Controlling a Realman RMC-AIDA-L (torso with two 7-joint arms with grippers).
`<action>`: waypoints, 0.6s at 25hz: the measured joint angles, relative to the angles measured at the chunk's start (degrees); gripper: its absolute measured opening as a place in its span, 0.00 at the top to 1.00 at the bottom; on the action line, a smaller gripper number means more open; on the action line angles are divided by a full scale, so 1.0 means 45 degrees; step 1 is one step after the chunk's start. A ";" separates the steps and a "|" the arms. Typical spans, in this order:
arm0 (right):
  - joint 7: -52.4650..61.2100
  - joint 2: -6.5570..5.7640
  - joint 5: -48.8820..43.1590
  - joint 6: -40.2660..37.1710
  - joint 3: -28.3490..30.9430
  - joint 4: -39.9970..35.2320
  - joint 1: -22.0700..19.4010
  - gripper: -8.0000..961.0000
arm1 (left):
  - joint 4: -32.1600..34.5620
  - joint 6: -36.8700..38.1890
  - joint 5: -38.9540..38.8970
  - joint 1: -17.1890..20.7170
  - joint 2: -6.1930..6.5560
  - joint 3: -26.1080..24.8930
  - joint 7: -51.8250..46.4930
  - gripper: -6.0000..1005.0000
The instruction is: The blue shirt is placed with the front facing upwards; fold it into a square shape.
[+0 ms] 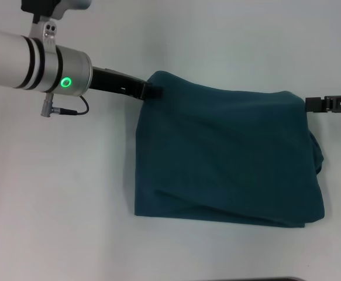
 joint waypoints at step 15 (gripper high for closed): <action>-0.0488 0.0207 0.0452 -0.0424 -0.0008 0.0122 0.0179 0.38 | -0.1718 0.0788 -0.0112 0.0840 -0.0195 -0.0361 -0.0006 0.24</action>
